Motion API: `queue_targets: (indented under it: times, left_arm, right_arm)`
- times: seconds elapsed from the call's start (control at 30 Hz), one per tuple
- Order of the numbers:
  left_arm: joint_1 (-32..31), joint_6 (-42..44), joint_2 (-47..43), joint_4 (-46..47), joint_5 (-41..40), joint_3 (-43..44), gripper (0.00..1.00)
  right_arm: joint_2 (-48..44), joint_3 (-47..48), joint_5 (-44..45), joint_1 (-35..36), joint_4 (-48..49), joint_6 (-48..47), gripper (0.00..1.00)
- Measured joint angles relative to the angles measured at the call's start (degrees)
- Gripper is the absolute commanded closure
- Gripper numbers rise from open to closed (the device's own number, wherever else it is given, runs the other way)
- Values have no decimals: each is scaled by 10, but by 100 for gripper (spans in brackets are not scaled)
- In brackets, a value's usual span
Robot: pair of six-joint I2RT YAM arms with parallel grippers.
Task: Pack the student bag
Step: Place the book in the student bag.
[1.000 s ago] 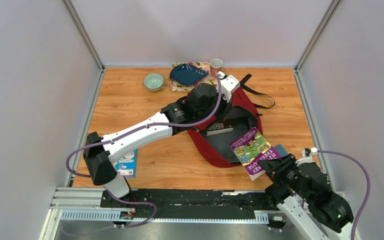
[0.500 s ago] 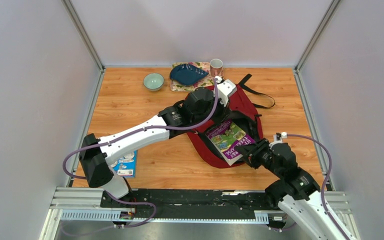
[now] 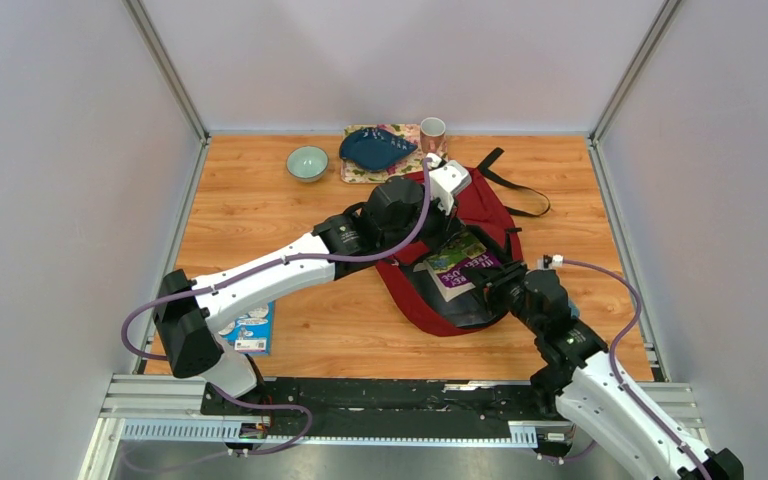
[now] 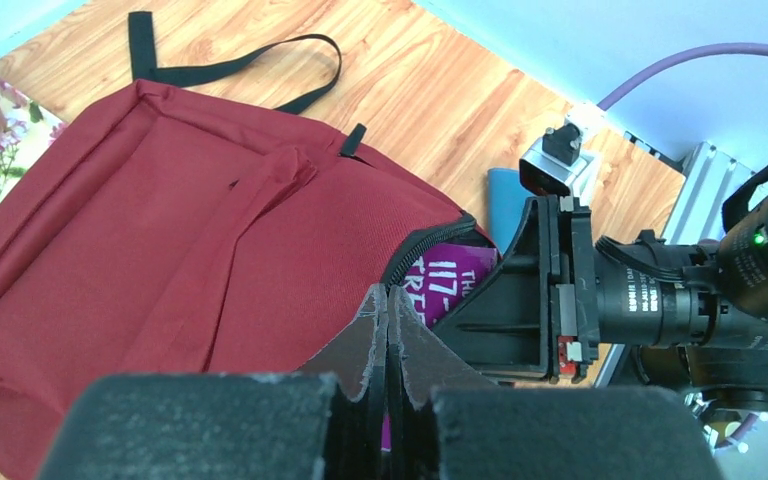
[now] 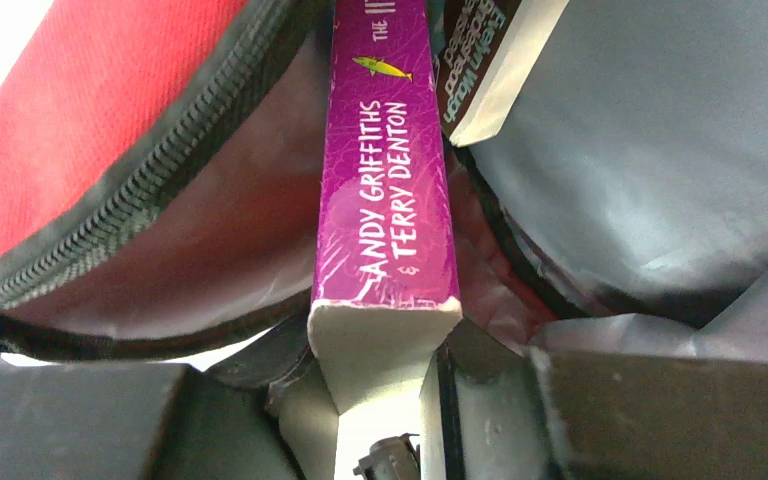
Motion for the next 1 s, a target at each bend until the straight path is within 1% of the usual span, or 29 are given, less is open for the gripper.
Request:
queue_targets:
  times: [0.17,0.27,0.43,0.53,0.8,0.9,0.93,0.97,1.0]
  left_arm:
    - [0,-5,0,2,2,0,100]
    - [0,-9,0,3,3,0,100]
    - [0,-11,0,3,6,0,100]
    - [0,-13,0,3,9,0,100]
    - [0,-24,0,8,32,0,100]
    - [0,-28,0,15,37,0,100]
    - [0,-29,0,17,37,0,100]
    - [0,-30,-1,19,37,-2,100]
    - [0,-31,-1,20,36,-3,100]
  right_arm:
    - [9,-26,42,0,32,31,100]
    - [48,-34,59,0,64,50,100]
    - [147,-35,60,0,152,70,100]
    - [215,-28,62,0,199,79,98]
    - [392,59,66,0,293,91,96]
    - [450,84,64,0,329,90,88]
    - [464,89,64,0,339,88,83]
    - [474,89,64,1,349,84,71]
    - [480,89,65,1,355,80,64]
